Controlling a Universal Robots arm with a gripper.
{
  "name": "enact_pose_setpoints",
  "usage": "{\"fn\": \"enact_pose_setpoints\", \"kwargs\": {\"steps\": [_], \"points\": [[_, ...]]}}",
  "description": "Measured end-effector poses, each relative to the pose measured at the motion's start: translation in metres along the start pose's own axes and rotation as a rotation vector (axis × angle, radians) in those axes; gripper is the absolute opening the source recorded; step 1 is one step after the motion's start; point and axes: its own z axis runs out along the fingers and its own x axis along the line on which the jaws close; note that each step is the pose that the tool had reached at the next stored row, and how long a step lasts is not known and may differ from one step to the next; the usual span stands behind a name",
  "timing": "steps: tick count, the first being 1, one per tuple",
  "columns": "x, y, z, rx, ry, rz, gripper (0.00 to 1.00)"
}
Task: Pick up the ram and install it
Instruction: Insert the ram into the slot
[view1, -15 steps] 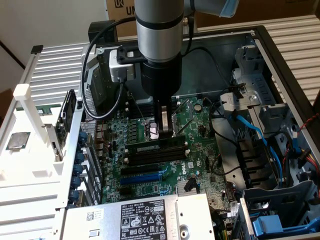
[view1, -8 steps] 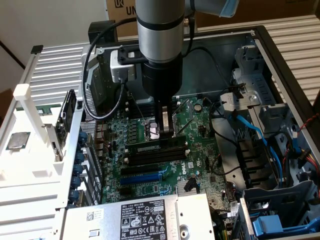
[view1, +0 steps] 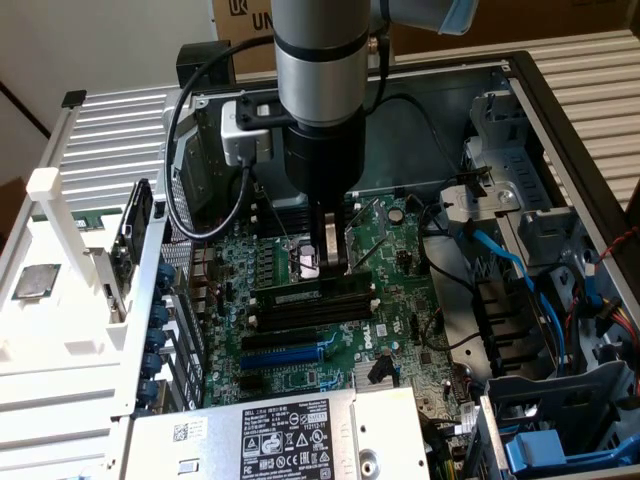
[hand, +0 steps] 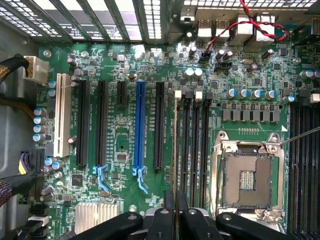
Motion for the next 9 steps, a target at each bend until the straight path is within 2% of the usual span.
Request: {"fn": "enact_pose_setpoints", "kwargs": {"steps": [9], "points": [[0.0000, 0.0000, 0.0013, -0.0001, -0.0067, 0.000, 0.13]]}}
